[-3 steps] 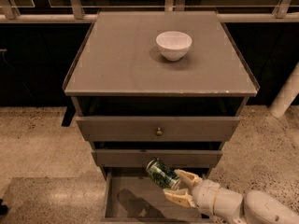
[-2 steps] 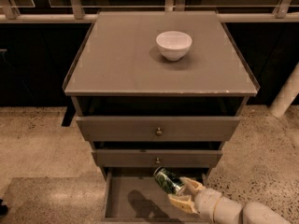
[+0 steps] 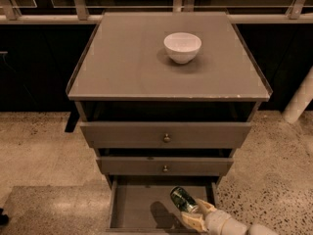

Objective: Place green can into bottom drawer

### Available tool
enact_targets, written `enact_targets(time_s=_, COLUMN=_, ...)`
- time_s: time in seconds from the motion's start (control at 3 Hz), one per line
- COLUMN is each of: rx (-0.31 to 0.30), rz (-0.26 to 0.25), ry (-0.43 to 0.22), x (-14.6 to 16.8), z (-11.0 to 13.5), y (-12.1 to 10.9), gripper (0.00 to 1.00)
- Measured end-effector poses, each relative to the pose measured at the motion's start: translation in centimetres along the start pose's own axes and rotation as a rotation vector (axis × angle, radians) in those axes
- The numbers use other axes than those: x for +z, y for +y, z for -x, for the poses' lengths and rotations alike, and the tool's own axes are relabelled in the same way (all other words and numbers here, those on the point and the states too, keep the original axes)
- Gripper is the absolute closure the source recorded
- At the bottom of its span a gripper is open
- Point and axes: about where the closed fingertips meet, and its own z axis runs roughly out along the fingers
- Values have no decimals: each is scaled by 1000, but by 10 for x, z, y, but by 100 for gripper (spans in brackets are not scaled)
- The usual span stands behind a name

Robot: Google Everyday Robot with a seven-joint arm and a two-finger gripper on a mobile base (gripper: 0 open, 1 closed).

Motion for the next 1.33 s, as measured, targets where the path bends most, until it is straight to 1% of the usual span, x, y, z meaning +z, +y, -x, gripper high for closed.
enact_targets(time_s=0.33, rx=58, rz=-38, ry=53, x=13, z=-31, y=-16, gripper=100)
enact_targets(time_s=0.67, rx=100, rz=-40, ry=93, x=30, z=-54, y=-27, gripper=100)
enact_targets(time_s=1.0, rx=127, rz=16, ry=131, x=66, z=-71, y=-33, gripper=100)
enact_targets(time_s=1.33, rx=144, rz=58, ry=160, x=90, z=-83, y=-35, gripper=100)
